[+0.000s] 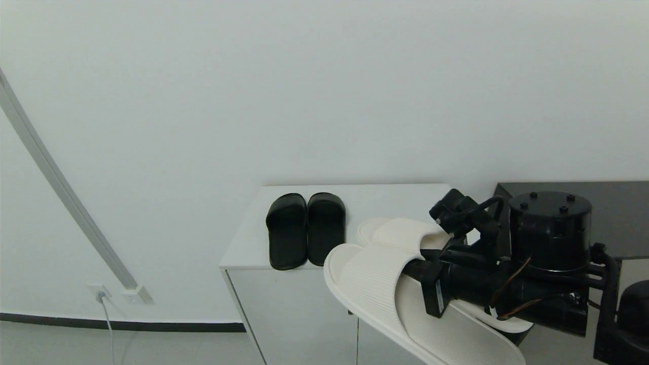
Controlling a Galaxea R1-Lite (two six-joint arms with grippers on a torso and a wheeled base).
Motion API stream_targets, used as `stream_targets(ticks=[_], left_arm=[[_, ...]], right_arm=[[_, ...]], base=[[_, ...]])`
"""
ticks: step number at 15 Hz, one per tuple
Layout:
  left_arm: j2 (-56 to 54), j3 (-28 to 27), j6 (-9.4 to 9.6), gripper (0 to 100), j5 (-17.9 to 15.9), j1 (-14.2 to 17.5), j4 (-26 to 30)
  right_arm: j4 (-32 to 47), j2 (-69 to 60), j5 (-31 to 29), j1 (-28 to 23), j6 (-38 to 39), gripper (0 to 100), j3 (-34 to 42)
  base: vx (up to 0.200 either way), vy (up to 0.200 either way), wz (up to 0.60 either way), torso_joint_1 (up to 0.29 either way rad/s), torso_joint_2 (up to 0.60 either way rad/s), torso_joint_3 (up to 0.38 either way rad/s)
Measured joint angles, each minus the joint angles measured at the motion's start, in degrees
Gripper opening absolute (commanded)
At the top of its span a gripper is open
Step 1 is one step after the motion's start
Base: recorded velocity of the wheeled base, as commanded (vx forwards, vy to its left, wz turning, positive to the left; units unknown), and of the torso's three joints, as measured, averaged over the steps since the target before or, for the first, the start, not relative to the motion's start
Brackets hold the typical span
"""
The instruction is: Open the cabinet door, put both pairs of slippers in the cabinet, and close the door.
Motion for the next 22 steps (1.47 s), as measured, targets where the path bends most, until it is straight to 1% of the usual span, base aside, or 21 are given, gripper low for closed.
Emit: stream_targets(ticks=[1,13,20,21,22], left_arm=[[0.0,0.0,0.0,0,0.05,-0.02,0.0],[0.0,0.0,-0.07,0,0.07,-0.02,0.0],[0.0,0.0,-0.09,0,0.05,-0.02,0.02],[0.0,0.0,-0.07,100,-0.01,-0.02,0.0],[0.0,0.0,-0.11,100,-0.01,0.0,0.0]], right_arm=[[0.11,0.04,0.0,0.0,-0.04,0,0.12],[-0.46,-0.05,-0.04,-0.11,-0.94,0,2.51],[-0.49,-0.74,0.05,0.15,-1.01,0,3.51],[-0.51,-0.93,0.11,0.28,-1.01,0,3.62],[-0.49,-1.04,0.13,0.33,-1.01,0,3.75]], base=[[-0.2,0.0,0.0,0.007,0.0,-0.002],[0.0,0.0,0.0,0.0,0.0,0.0],[0.0,0.0,0.0,-0.155,0.35,0.193],[0.0,0.0,0.0,-0.163,0.39,0.217],[0.0,0.0,0.0,-0.168,0.41,0.222]])
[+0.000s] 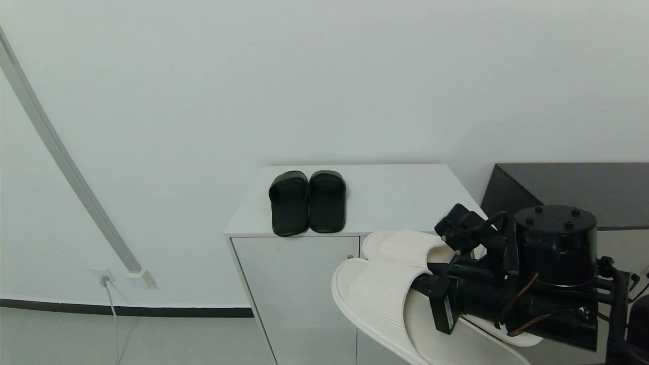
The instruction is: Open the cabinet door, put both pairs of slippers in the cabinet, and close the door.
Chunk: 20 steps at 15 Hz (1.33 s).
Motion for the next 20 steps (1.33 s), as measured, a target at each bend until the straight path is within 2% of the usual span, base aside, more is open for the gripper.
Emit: stream_targets(ticks=[12,20], left_arm=[[0.0,0.0,0.09,100,-0.02,-0.02,0.02],[0.0,0.0,0.11,100,-0.02,-0.02,0.07]], right_arm=[[0.0,-0.26,-0.17,1.35,-2.24,0,1.74],[-0.02,-0.28,-0.09,1.4,-2.28,0,2.43]], base=[[0.0,0.0,0.0,-0.214,0.53,0.317],[0.0,0.0,0.0,-0.155,0.49,0.325]])
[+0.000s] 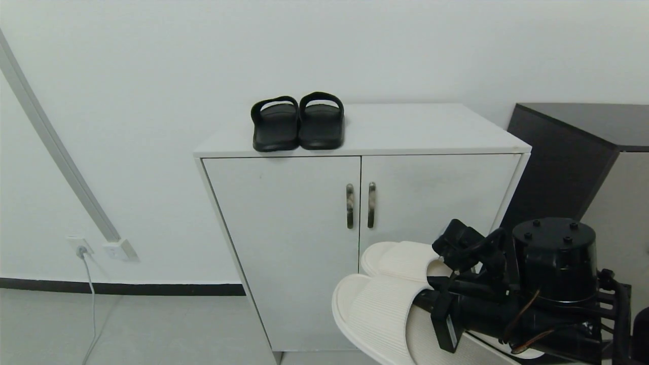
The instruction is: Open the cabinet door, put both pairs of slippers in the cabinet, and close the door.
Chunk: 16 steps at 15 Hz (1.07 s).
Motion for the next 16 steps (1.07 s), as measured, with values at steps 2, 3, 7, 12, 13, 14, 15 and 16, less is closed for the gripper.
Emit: stream_targets(ticks=[2,3,7,12,13,14,15,16], left_arm=[[0.0,0.0,0.0,100,-0.1,0.0,0.0],[0.0,0.0,-0.02,100,-0.1,0.0,0.0],[0.0,0.0,-0.05,100,-0.05,0.0,0.02],[0.0,0.0,-0.13,100,0.0,0.0,-0.07],[0.0,0.0,-0.18,100,0.0,0.0,-0.07],[0.0,0.0,-0.29,100,0.0,0.02,-0.07],[0.0,0.0,-0.32,100,0.02,0.0,-0.07],[0.0,0.0,-0.34,100,0.02,0.0,-0.07]], right_arm=[[0.0,-0.02,-0.02,0.01,0.02,0,0.11],[0.02,-0.02,0.0,0.04,0.0,0,0.24],[0.0,0.0,0.02,0.26,-0.02,0,0.44],[-0.06,0.06,-0.05,0.65,-0.02,0,0.55],[-0.01,0.06,-0.02,0.8,-0.02,0,0.61],[-0.01,0.06,-0.02,0.8,-0.02,0,0.61],[-0.01,0.09,-0.05,0.8,-0.02,0,0.66],[-0.01,0.09,-0.05,0.8,-0.02,0,0.69]], base=[[0.0,0.0,0.0,-0.112,0.46,0.334],[0.0,0.0,0.0,-0.085,0.46,0.349],[0.0,0.0,0.0,-0.069,0.44,0.373],[0.0,0.0,0.0,-0.013,0.22,0.206],[0.0,0.0,0.0,0.0,0.0,0.0],[0.0,0.0,0.0,0.0,0.0,0.0],[0.0,0.0,0.0,0.0,0.0,0.0],[0.0,0.0,0.0,0.0,0.0,0.0]])
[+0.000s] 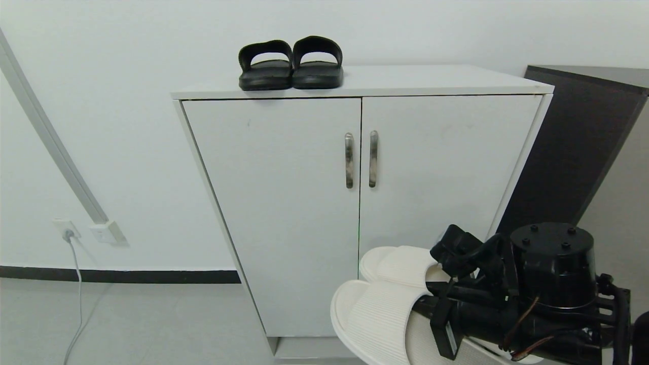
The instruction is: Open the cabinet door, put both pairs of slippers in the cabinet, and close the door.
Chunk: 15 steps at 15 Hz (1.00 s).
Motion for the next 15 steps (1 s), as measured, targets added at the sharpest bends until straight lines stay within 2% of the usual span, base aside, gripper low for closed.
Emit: stream_targets(ticks=[3,6,8,11,13,15], left_arm=[[0.0,0.0,0.18,100,0.09,0.0,0.0],[1.07,-0.41,1.82,100,0.23,0.02,-0.18],[5.36,-4.08,-0.88,100,-0.56,0.02,-1.52],[16.59,-10.4,-2.85,100,-5.62,-0.33,-3.5],[25.47,-13.57,-3.32,100,-11.86,-0.49,-7.98],[33.45,-16.02,-2.9,100,-16.84,-0.73,-12.71]], right_arm=[[-0.1,-0.02,-0.15,0.06,0.02,0,0.22],[-1.96,-0.02,-0.11,0.06,-0.13,0,0.88],[-2.35,0.07,-0.06,0.28,-0.27,0,1.49],[-2.51,0.46,-0.23,0.77,-0.44,0,1.68],[-2.84,0.46,-0.26,0.91,-0.88,0,1.78],[-3.25,0.46,-0.26,1.02,-0.93,0,1.89]], base=[[0.0,0.0,0.0,0.0,0.0,0.0],[0.0,0.0,0.0,0.002,0.16,0.102],[0.0,0.0,0.0,0.0,0.0,0.0],[0.0,0.0,0.0,0.0,0.0,0.0],[0.0,0.0,0.0,0.0,0.0,0.0],[0.0,0.0,0.0,0.0,0.0,0.0]])
